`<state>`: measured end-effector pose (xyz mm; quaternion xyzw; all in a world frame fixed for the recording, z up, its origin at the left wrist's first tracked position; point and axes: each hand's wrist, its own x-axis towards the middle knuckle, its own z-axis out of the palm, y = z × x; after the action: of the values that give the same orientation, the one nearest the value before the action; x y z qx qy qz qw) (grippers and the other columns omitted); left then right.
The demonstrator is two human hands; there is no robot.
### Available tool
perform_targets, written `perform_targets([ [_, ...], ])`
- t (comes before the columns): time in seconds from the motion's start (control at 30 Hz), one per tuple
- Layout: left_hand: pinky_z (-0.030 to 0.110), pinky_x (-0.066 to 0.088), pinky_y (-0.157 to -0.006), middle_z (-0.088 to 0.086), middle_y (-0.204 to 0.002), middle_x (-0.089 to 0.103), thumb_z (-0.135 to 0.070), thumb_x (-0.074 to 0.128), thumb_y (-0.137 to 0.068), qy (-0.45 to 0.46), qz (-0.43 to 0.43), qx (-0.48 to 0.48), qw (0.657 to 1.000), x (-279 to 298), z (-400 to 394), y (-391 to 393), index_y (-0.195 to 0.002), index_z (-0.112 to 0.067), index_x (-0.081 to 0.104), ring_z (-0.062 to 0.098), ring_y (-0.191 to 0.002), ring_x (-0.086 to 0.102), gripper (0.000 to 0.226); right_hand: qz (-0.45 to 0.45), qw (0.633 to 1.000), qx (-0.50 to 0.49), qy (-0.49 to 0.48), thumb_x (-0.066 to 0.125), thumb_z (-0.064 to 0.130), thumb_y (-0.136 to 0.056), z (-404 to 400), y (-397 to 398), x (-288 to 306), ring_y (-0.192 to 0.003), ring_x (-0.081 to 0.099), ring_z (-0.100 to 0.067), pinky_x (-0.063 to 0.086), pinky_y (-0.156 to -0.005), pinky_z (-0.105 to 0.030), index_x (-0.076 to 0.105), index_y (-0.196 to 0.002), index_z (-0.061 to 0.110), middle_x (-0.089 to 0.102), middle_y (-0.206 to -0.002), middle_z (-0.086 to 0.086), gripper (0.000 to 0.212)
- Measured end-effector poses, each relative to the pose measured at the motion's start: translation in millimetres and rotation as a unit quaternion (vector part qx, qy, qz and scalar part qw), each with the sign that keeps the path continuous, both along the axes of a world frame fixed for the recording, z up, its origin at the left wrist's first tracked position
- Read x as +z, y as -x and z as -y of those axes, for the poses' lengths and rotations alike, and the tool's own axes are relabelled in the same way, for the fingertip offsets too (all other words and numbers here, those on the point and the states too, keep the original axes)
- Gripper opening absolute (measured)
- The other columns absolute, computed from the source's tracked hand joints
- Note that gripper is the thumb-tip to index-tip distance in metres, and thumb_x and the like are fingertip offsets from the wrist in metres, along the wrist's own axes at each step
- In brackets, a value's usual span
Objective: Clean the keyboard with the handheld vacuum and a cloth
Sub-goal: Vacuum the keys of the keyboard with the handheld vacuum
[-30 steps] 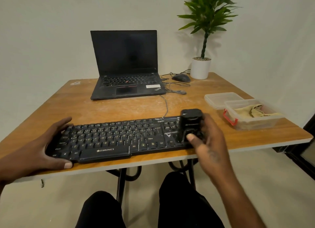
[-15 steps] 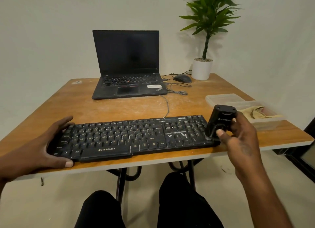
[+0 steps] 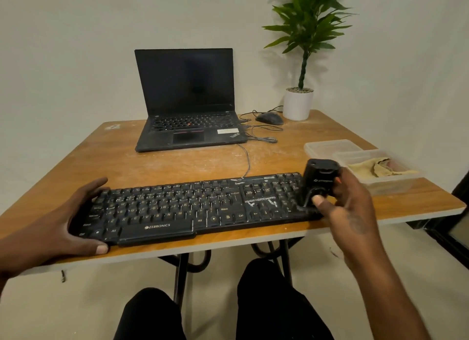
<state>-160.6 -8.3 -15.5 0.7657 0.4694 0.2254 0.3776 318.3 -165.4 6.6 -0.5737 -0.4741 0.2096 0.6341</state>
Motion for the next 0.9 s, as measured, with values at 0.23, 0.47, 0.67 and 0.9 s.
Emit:
perform_targets([
  [0.23, 0.048, 0.045, -0.11, -0.017, -0.157, 0.045, -0.063, 0.103, -0.027, 0.0, -0.004, 0.002, 1.0, 1.6, -1.1, -2.3, -0.152, -0.067, 0.026, 0.019, -0.137, 0.053, 0.146, 0.0, 1.0, -0.03, -0.01, 0.061, -0.013, -0.088, 0.7, 2.9, -0.8, -0.113, 0.063, 0.0, 0.055, -0.09, -0.035, 0.061, -0.118, 0.045, 0.069, -0.118, 0.013, 0.065],
  [0.47, 0.049, 0.042, -0.112, -0.017, -0.157, 0.047, -0.058, 0.105, -0.027, -0.004, 0.016, -0.006, 1.0, -2.3, -3.0, 1.0, -0.153, -0.065, 0.028, 0.019, -0.139, 0.052, 0.148, 0.038, 0.998, 0.048, -0.007, 0.06, -0.016, -0.086, -6.1, 29.1, -6.7, -0.111, 0.067, -0.008, 0.054, -0.09, -0.035, 0.062, -0.12, 0.037, 0.073, -0.113, 0.01, 0.062],
  [0.67, 0.05, 0.042, -0.112, -0.018, -0.157, 0.046, -0.059, 0.105, -0.027, -0.006, 0.01, -0.005, 1.0, -3.3, -4.3, 0.5, -0.154, -0.065, 0.026, 0.019, -0.139, 0.052, 0.149, -0.003, 0.999, -0.033, -0.001, 0.06, -0.013, -0.089, 5.4, -13.4, 0.1, -0.115, 0.064, -0.01, 0.053, -0.09, -0.04, 0.062, -0.117, 0.044, 0.071, -0.117, 0.012, 0.063],
  [0.9, 0.056, 0.039, -0.115, -0.015, -0.163, 0.041, -0.068, 0.1, -0.032, -0.02, -0.014, -0.007, 1.0, -5.4, -5.7, 2.7, -0.157, -0.061, 0.025, 0.022, -0.145, 0.046, 0.147, -0.007, 1.0, -0.004, -0.003, 0.061, -0.013, -0.088, 0.1, 9.9, -3.3, -0.115, 0.063, -0.002, 0.055, -0.092, -0.037, 0.061, -0.124, 0.038, 0.07, -0.118, 0.013, 0.063],
])
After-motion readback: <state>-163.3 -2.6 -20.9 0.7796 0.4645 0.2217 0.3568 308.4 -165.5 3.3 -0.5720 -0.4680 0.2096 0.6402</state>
